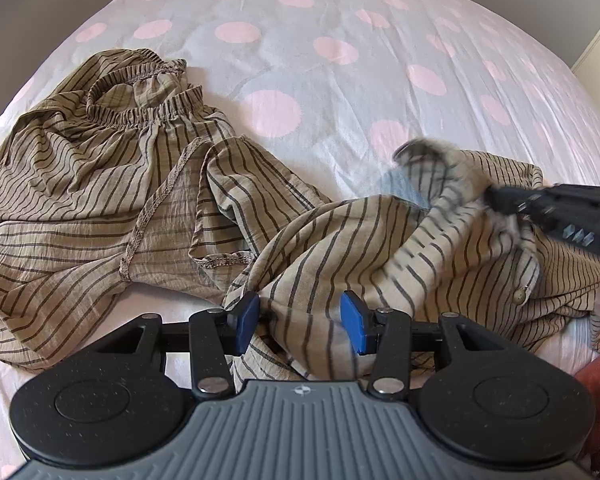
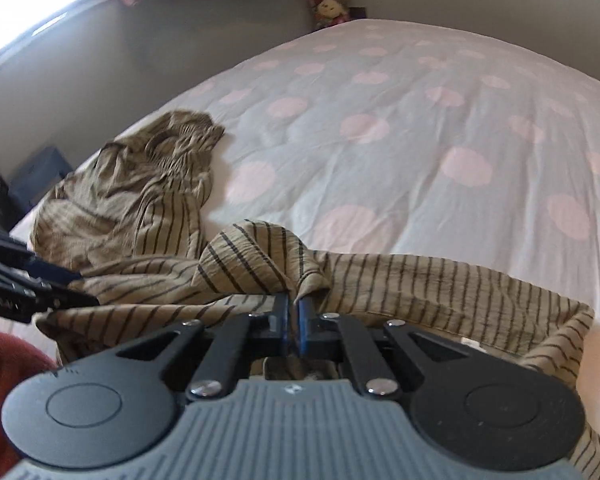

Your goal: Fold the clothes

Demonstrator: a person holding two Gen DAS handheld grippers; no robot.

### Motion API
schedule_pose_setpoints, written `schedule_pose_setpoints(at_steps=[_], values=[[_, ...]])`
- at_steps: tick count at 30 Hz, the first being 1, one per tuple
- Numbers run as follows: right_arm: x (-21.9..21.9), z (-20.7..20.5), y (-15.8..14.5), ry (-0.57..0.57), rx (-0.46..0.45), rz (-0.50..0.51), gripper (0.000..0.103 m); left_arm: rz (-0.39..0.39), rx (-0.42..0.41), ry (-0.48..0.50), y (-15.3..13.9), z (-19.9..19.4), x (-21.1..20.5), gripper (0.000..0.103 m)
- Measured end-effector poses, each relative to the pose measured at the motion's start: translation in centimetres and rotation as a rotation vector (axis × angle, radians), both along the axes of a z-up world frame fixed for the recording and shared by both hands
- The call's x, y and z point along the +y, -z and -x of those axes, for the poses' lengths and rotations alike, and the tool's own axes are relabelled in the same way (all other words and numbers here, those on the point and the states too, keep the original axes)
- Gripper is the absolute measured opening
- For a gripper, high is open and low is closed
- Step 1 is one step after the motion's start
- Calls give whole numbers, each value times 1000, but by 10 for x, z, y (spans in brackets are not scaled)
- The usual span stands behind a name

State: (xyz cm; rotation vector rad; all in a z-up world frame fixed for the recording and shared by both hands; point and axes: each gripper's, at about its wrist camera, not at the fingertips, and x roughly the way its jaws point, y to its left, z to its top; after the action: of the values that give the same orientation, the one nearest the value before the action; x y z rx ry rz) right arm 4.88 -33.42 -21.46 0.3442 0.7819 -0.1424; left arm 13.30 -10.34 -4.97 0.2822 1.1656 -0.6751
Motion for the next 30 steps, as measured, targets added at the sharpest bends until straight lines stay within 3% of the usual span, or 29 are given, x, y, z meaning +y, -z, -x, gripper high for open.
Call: schedule_pose_setpoints(at_steps=[4, 10, 24, 28, 30], values=[[-30, 30, -6, 94, -46, -174, 6, -8, -18, 41, -5, 6, -6, 43], [-32, 67, 5, 124, -44, -315, 6, -21, -46, 104, -12, 15, -15, 46], [6, 130, 50, 134, 91, -467, 6, -138, -84, 161, 0, 3, -27, 46], [5, 132, 45, 131, 76, -435, 17, -135, -47, 134, 8, -9, -24, 46], [2, 131, 34, 125, 58, -383, 30, -131, -44, 124, 9, -14, -23, 46]])
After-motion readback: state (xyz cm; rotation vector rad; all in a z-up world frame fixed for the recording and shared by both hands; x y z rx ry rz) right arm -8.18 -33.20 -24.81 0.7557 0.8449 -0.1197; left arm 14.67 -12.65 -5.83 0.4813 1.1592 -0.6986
